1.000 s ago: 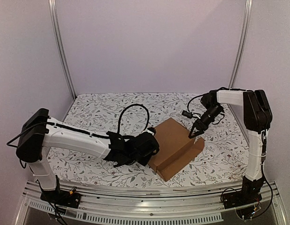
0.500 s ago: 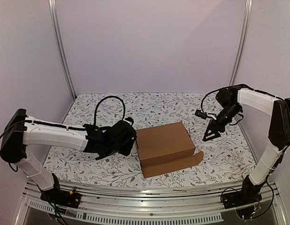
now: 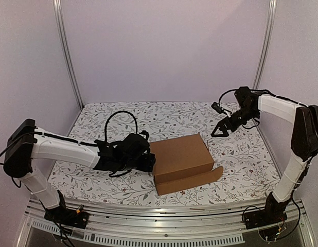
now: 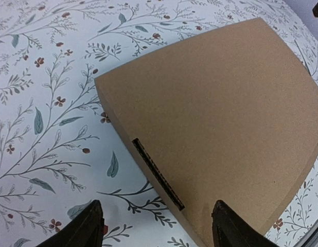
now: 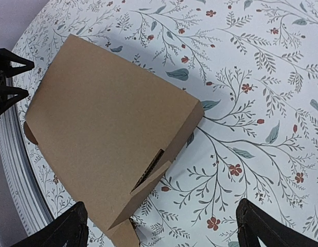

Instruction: Fold the paper box

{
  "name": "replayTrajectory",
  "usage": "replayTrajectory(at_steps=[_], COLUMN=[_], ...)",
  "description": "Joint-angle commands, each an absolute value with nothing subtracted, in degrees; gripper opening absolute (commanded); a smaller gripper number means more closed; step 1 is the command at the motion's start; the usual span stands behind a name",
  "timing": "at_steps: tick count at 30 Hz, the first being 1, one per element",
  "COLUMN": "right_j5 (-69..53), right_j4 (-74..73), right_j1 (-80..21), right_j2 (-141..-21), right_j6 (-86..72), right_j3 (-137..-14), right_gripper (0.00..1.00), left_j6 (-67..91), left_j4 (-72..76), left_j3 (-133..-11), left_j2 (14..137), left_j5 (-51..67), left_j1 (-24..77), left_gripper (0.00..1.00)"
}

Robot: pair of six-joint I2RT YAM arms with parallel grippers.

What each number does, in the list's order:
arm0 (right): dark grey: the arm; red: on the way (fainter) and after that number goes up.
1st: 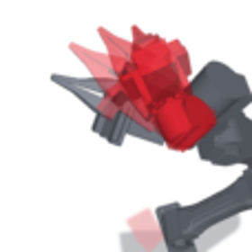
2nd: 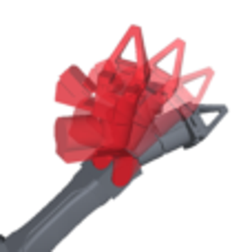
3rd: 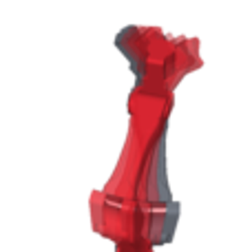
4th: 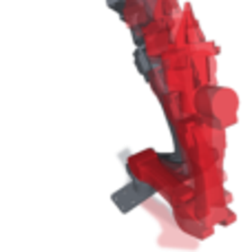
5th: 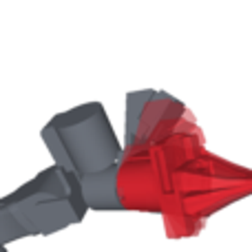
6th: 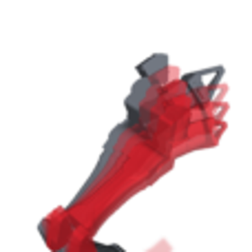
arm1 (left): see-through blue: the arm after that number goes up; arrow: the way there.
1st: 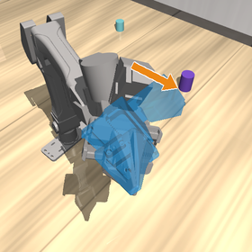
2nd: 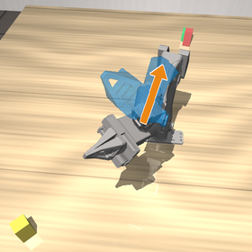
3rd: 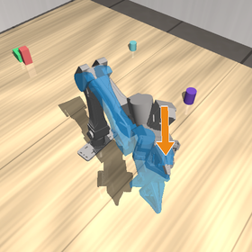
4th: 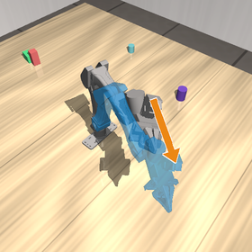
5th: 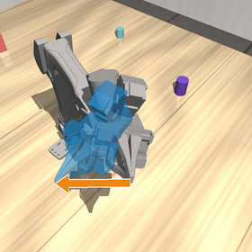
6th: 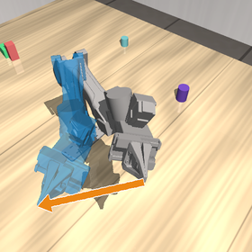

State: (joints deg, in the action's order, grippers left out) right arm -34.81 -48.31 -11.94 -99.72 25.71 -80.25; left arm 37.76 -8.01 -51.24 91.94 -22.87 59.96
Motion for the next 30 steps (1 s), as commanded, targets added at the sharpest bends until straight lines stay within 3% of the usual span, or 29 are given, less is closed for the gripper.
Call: replayTrajectory(at_steps=[1,6,8,10,12,17,30], right_j5=[-27.9,-18.3,-22.0,-36.0,-40.8,-40.3,-38.8], right_j4=[-42.3,-19.9,-18.5,-20.4,-25.0,-38.2,-43.8], right_j1=[-11.2,-10.6,-9.2,-7.8,-8.2,-8.5,-7.8], right_j2=[-100.7,-84.6,-83.5,-86.3,-90.4,-97.1,-91.9], right_j6=[20.5,14.3,9.1,6.4,7.9,15.2,23.7], right_j3=[-79.4,-67.0,-66.6,-68.0,-70.0,-75.7,-70.9], right_gripper=[0.99,0.99,0.99,0.94,0.92,0.82,0.81], left_j6=[38.0,36.2,36.0,35.8,35.5,32.5,12.4], left_j4=[-4.9,-6.3,-6.7,-7.1,-7.3,-6.5,-2.0], left_j3=[-54.3,-57.3,-57.9,-58.5,-59.2,-61.7,-79.0], left_j2=[95.7,98.6,99.4,100.4,101.5,104.7,118.1], left_j5=[-20.1,-20.4,-20.1,-20.0,-19.5,-17.9,-10.2], left_j1=[58.5,58.2,58.0,57.8,57.6,57.4,56.6], left_gripper=[0.72,0.71,0.71,0.71,0.71,0.69,0.67])
